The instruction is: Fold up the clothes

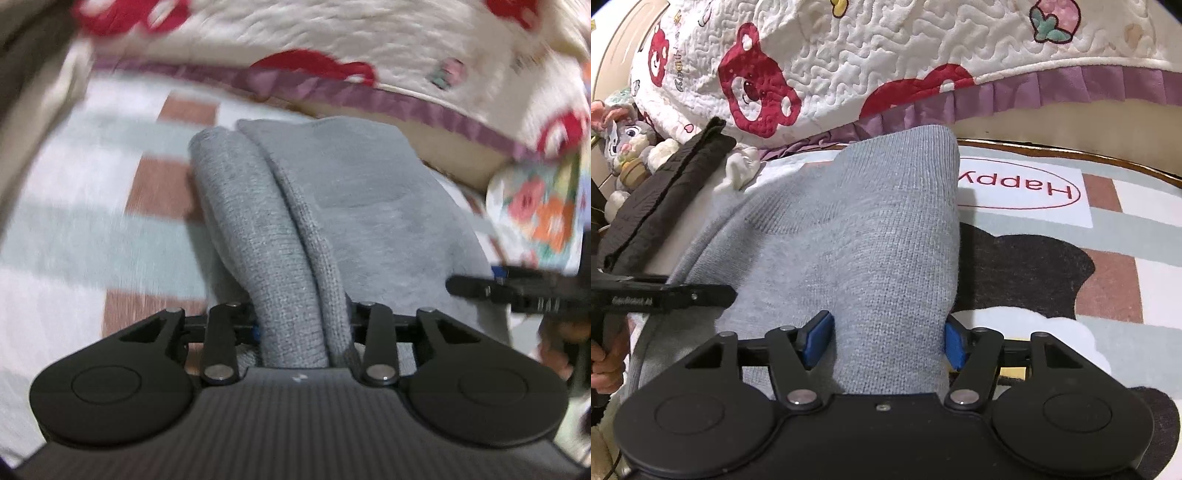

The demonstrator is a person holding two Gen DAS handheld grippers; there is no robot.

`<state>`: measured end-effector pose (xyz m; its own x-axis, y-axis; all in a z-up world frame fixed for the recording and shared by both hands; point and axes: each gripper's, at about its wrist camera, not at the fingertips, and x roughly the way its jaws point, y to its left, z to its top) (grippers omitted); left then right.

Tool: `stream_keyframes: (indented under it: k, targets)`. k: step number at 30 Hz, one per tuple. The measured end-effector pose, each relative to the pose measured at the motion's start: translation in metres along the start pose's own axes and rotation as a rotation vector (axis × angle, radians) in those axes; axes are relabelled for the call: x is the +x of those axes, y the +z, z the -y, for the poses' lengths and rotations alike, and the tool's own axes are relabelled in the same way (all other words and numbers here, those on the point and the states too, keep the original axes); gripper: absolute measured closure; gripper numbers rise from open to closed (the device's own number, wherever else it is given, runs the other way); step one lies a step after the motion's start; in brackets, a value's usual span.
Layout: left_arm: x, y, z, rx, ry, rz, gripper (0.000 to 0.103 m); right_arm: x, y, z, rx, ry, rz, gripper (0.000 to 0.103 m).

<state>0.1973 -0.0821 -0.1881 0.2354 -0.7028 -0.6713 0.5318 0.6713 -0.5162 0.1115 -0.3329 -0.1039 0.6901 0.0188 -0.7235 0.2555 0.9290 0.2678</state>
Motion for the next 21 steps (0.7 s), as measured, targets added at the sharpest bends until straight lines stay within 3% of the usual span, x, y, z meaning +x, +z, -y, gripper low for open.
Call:
stream_keyframes:
  k: [3,8,11,13,15,18,21]
  targets:
    - [0.006,0.004,-0.028,-0.158,-0.091,-0.023,0.068,0.003,0.001,0.003,0.014,0.021,-0.005,0.035]
    - [0.016,0.003,-0.030,-0.168,-0.113,-0.018,0.063,0.011,0.004,0.010,0.053,0.068,-0.017,0.032]
    - [0.021,0.002,-0.036,-0.213,-0.151,-0.002,0.052,0.015,0.006,0.014,0.077,0.096,-0.024,0.024]
    - [0.023,0.002,-0.043,-0.261,-0.176,0.001,0.055,0.019,0.007,0.017,0.092,0.115,-0.028,0.021]
    - [0.022,0.003,-0.039,-0.233,-0.157,-0.002,0.068,0.022,0.008,0.020,0.108,0.134,-0.033,0.025]
    - [0.014,0.001,-0.012,-0.076,-0.065,0.036,0.074,0.021,0.009,0.019,0.104,0.141,-0.035,0.045]
    - [-0.002,-0.002,0.020,0.060,-0.034,0.096,0.076,0.011,0.009,0.008,0.048,0.110,-0.028,0.051]
